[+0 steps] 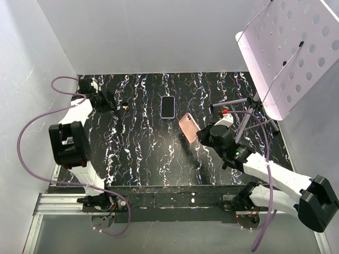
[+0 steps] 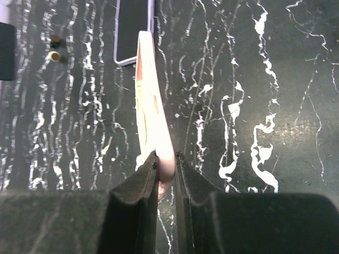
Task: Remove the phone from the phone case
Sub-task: Place the phone at the center of the board.
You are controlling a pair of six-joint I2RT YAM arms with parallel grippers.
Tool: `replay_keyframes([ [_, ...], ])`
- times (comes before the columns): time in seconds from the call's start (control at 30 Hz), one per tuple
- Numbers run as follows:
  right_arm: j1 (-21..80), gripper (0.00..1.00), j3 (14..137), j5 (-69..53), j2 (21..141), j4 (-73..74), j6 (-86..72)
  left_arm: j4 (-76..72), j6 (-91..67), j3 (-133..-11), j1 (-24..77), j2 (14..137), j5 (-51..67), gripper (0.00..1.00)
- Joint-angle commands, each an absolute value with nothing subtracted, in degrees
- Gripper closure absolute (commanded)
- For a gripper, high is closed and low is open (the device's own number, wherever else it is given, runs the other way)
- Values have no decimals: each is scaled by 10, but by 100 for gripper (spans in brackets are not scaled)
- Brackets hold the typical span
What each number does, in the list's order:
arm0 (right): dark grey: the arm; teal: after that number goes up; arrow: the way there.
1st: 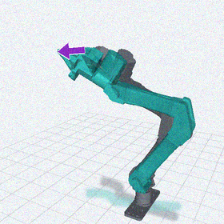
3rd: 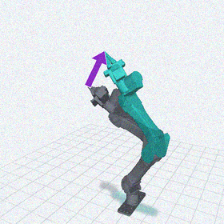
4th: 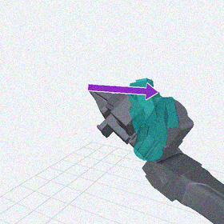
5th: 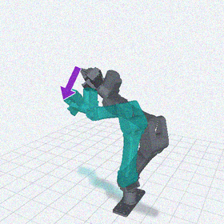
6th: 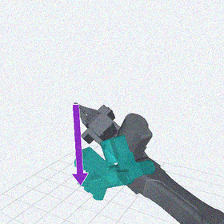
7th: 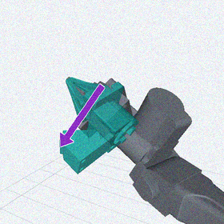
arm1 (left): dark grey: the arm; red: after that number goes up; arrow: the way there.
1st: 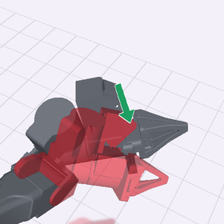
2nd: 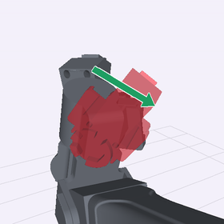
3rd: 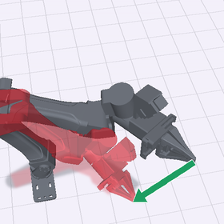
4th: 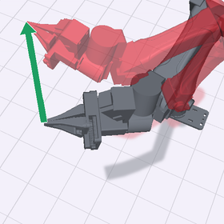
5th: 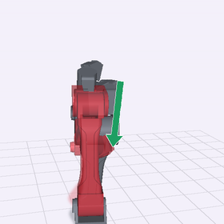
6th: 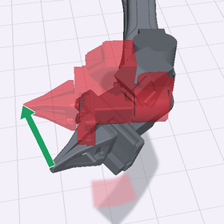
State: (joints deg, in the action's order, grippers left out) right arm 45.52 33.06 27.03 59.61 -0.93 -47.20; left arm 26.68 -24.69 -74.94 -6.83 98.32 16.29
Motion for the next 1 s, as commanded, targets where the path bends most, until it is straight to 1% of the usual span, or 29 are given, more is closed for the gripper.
replay_keyframes([
  [0.0, 447, 99, 335, 233, 549, -40, -458, 286, -157, -795, -86, 1041, 145, 100],
  [0.1, 438, 99, 329, 212, 536, -39, -447, 258, -130, -808, -92, 1070, 159, 100],
  [0.23, 419, 99, 315, 168, 527, -56, -432, 272, -79, -852, -105, 1113, 147, 100],
  [0.3, 410, 99, 307, 157, 524, -60, -433, 272, -77, -866, -122, 1135, 169, 100],
  [0.4, 396, 99, 295, 140, 517, -75, -434, 316, -64, -909, -138, 1175, 167, 100],
  [0.43, 392, 99, 293, 131, 516, -76, -433, 344, -50, -944, -139, 1194, 155, 100],
  [0.53, 380, 99, 284, 115, 518, -89, -433, 396, -21, -989, -141, 1227, 103, 100],
  [0.6, 371, 99, 282, 100, 523, -98, -432, 402, -18, -990, -143, 1232, 98, 100],
  [0.7, 367, 99, 283, 89, 527, -105, -432, 394, -35, -976, -142, 1222, 149, 100],
  [0.77, 364, 99, 283, 83, 529, -108, -434, 370, -45, -951, -142, 1204, 155, 100],
  [0.87, 361, 99, 286, 76, 527, -110, -434, 396, -34, -968, -145, 1218, 79, 100],
  [0.97, 359, 99, 286, 80, 527, -112, -439, 473, -59, -1011, -149, 1254, -10, 100],
])
